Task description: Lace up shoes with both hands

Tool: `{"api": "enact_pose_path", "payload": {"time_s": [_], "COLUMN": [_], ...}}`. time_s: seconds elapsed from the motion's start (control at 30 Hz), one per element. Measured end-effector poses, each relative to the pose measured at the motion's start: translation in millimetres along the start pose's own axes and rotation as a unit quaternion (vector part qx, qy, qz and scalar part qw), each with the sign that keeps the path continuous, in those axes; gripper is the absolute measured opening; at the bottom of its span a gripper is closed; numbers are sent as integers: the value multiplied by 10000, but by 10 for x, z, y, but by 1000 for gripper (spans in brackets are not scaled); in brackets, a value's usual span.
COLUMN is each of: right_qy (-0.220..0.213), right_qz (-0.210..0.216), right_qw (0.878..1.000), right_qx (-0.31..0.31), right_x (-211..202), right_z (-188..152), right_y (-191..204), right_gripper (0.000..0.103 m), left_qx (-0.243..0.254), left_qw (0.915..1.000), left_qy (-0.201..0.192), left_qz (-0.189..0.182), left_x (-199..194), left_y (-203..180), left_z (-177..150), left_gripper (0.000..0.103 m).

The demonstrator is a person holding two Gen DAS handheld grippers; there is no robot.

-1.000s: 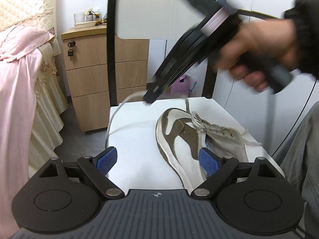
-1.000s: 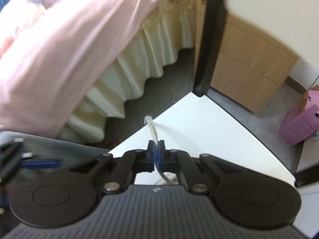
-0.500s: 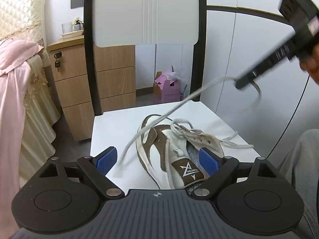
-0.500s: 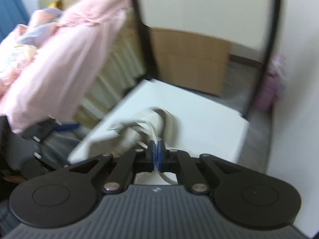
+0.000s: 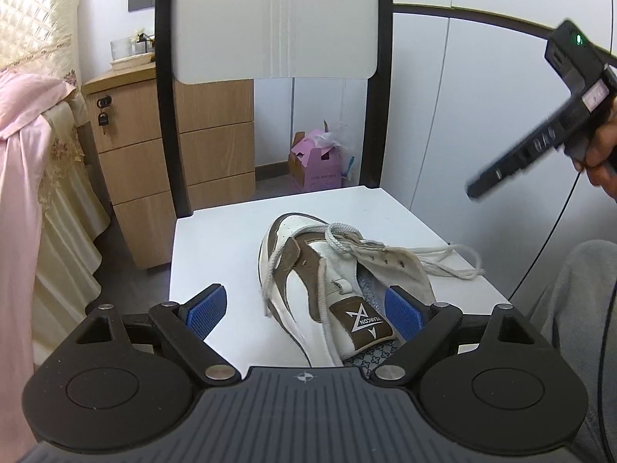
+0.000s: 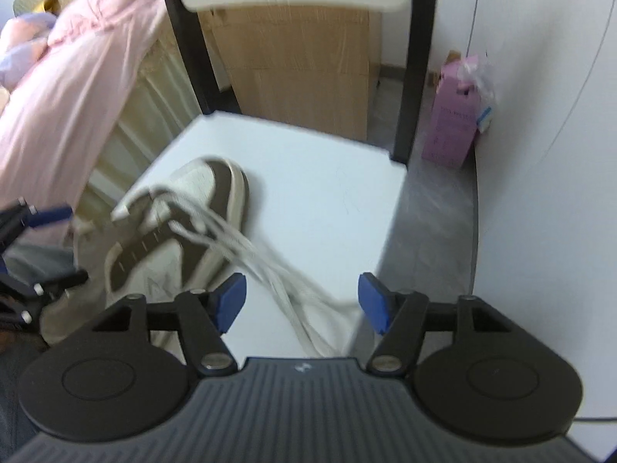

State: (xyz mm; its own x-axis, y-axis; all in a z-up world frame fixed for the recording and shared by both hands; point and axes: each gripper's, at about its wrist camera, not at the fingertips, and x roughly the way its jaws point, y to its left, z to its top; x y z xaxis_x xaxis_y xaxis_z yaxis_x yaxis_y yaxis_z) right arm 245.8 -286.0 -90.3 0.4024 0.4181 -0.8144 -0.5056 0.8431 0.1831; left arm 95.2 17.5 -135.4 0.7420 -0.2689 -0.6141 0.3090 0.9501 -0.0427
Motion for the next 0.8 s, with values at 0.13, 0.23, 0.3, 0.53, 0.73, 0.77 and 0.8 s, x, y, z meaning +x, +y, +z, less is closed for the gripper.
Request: {"api": "enact_pose_path", "payload": {"time_s": [0.13,0.23,0.3,0.53,0.73,0.77,0.8], "right_qy": [-138,65,288,1685,2380,2402,2380], "right_qz": [406,713,915,1098,1170,1157,1091], "right_qw": [9975,9870,9730,8972,8566,8528,8501], "right_qx": [-553,-1441,-2097,-3932,-4425,-4490,-4570], "right_x": [102,400,648,1539,1913,1919,1918], "right_z": [335,619,774,935,835,814,793], "right_y": [308,749,1055,1755,1914,1910,1913], "right_gripper": [65,63,61,49,43,33,28], "left_qx": [8,9,14,139,-20,-32,-39], "left_qw": [10000,10000,9999,9994,9995,9995,9995], "left_qy": [21,84,142,48,85,84,88], "left_qz": [-27,-24,-24,-323,-305,-303,-297], "left_x": [-15,-7,0,-92,-86,-84,-79], "left_y": [31,53,66,113,224,232,237], "left_z": [-6,-14,-25,-68,-56,-52,-51], "left_gripper": [91,91,91,91,91,91,91]}}
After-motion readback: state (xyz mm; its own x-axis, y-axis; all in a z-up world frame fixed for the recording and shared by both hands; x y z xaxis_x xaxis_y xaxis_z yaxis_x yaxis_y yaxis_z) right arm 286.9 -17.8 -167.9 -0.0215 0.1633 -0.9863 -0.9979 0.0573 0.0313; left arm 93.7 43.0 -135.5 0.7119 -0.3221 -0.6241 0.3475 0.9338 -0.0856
